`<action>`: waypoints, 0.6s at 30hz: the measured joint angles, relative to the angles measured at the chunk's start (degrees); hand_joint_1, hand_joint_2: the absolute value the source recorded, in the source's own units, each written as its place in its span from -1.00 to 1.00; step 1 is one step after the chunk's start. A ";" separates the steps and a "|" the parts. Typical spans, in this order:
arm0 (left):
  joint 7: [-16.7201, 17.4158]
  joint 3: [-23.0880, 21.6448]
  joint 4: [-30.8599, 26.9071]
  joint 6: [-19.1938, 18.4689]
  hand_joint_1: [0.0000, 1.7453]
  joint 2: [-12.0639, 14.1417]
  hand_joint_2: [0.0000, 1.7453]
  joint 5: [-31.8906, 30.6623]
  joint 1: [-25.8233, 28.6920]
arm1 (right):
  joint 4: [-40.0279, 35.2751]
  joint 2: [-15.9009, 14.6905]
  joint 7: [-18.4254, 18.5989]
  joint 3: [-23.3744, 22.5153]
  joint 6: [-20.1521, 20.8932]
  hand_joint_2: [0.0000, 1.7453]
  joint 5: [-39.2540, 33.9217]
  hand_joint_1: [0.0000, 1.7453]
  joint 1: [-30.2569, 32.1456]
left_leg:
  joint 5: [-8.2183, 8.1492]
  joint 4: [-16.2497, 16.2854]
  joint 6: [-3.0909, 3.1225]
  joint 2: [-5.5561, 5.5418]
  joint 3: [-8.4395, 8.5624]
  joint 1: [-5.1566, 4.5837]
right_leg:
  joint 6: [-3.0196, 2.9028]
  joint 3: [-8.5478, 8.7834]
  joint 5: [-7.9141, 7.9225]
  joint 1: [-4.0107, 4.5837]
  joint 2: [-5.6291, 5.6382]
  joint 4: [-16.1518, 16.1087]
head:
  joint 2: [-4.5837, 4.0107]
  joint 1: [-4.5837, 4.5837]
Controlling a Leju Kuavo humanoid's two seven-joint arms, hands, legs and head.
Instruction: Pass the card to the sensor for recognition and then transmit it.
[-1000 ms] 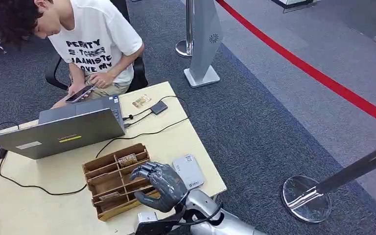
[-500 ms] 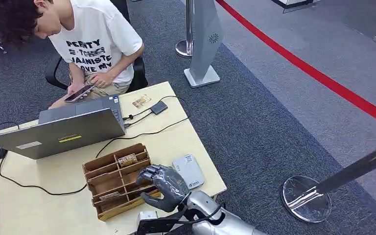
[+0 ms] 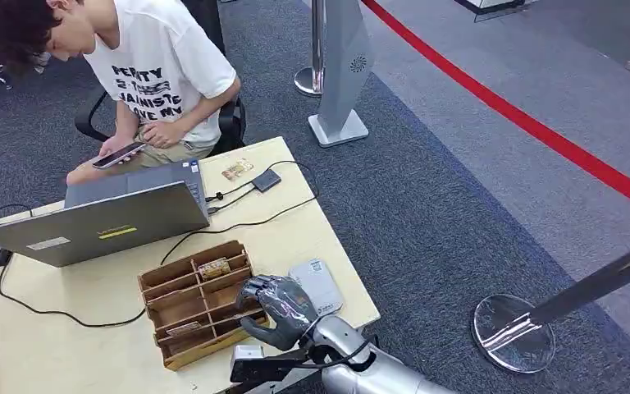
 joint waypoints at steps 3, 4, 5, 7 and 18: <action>0.00 -0.02 -0.02 0.00 -1.00 0.00 -1.00 0.00 0.00 | 0.87 0.24 0.02 -0.42 0.00 1.00 0.28 0.02 -0.04 | 0.00 0.00 0.00 0.00 0.00 0.00 | 0.00 0.00 0.00 0.00 0.00 0.00 | 0.00 0.00; 0.00 -0.02 0.00 0.00 -1.00 0.00 -1.00 0.00 0.00 | 1.14 0.26 0.02 -0.50 0.00 1.00 0.31 0.00 -0.05 | 0.00 0.00 0.00 0.00 0.00 0.00 | 0.00 0.00 0.00 0.00 0.00 0.00 | 0.00 0.00; 0.00 -0.02 0.00 0.00 -1.00 0.00 -1.00 0.00 0.00 | 1.42 0.31 0.02 -0.59 0.00 1.00 0.31 0.00 -0.05 | 0.00 0.00 0.00 0.00 0.00 0.00 | 0.00 0.00 0.00 0.00 0.00 0.00 | 0.00 0.00; 0.00 -0.02 -0.02 0.00 -1.00 0.00 -1.00 0.00 0.00 | 1.84 0.33 0.02 -0.63 0.02 1.00 0.31 -0.04 -0.06 | 0.00 0.00 0.00 0.00 0.00 0.00 | 0.00 0.00 0.00 0.00 0.00 0.00 | 0.00 0.00; 0.00 -0.02 0.00 -0.04 -1.00 0.00 -1.00 0.00 0.00 | 3.76 0.70 0.02 -0.70 0.33 1.00 0.15 0.48 -0.46 | 0.00 0.00 0.00 0.00 0.00 0.00 | 0.00 0.00 0.00 0.00 0.00 0.00 | 0.00 0.00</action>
